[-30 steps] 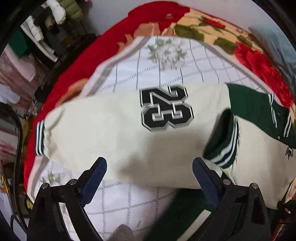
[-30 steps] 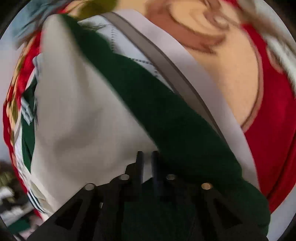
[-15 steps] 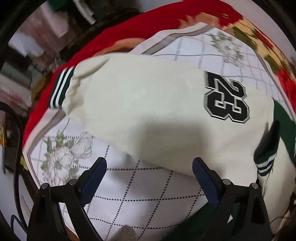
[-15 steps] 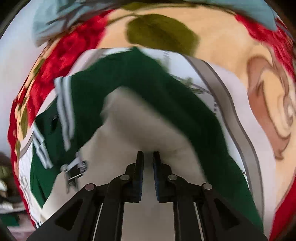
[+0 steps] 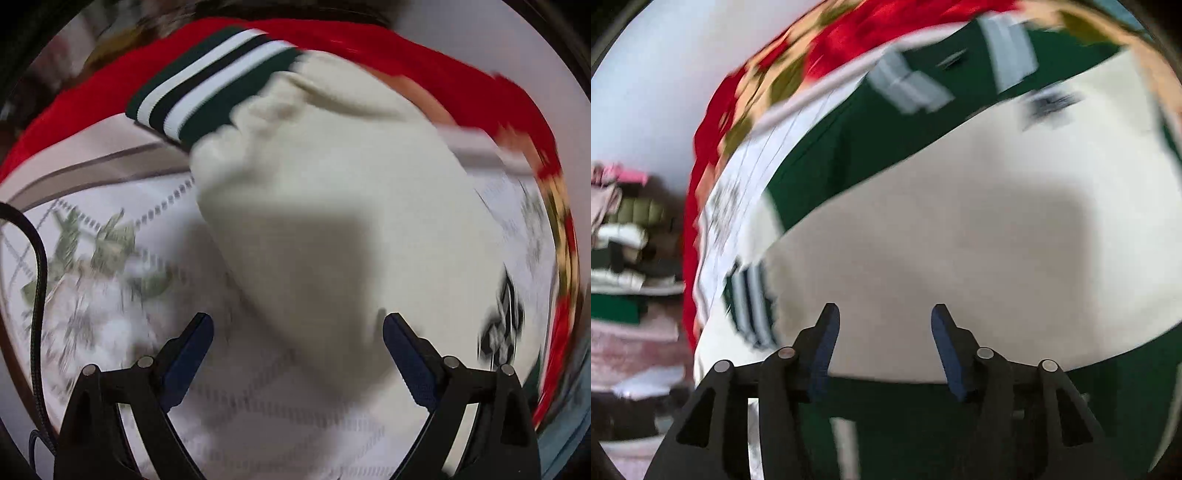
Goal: Fold large clothes
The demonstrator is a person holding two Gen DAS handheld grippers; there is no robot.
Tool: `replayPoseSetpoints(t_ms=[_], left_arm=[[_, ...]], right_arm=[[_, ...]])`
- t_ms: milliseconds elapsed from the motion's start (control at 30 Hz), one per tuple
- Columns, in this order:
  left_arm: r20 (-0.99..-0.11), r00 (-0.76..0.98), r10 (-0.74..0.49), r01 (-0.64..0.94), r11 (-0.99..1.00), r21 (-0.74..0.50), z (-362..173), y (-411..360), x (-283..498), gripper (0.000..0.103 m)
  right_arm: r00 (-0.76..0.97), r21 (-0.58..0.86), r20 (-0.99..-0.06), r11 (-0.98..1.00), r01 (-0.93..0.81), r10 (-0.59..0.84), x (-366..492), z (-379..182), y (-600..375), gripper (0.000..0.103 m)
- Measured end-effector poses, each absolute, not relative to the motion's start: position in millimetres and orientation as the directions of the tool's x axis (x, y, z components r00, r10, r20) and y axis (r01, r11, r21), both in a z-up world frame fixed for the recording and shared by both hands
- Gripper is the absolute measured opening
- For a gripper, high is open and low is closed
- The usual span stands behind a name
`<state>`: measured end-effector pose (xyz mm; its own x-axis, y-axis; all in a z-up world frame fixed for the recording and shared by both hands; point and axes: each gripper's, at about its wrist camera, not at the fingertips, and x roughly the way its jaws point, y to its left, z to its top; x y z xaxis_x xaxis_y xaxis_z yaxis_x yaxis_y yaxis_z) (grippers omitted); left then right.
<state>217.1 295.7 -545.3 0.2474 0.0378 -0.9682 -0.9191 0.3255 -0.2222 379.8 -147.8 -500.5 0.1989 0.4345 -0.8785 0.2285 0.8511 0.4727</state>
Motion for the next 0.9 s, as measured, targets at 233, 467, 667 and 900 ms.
replayPoseSetpoints(t_ms=[233, 467, 667, 900], left_arm=[[-0.949, 0.29, 0.127, -0.916, 0.323, -0.237, -532.4, 339.7, 233.4, 0.093], [-0.952, 0.298, 0.076, -0.896, 0.368, -0.251, -517.3, 337.8, 215.4, 0.093], [-0.954, 0.295, 0.057, -0.916, 0.3, -0.265, -519.3, 326.9, 171.0, 0.093], [-0.929, 0.351, 0.116, -0.926, 0.189, -0.326, -530.5, 362.3, 169.2, 0.093]], right_arm=[[0.163, 0.472, -0.874, 0.879, 0.065, 0.457, 410.8, -511.4, -23.2, 0.082], [0.203, 0.19, -0.962, 0.981, 0.025, 0.181, 435.7, -519.5, 27.3, 0.035], [0.137, 0.292, -0.95, 0.954, 0.059, 0.282, 453.2, -527.9, 18.3, 0.052], [0.165, 0.44, -0.889, 0.897, 0.043, 0.428, 422.6, -505.7, -12.1, 0.055]])
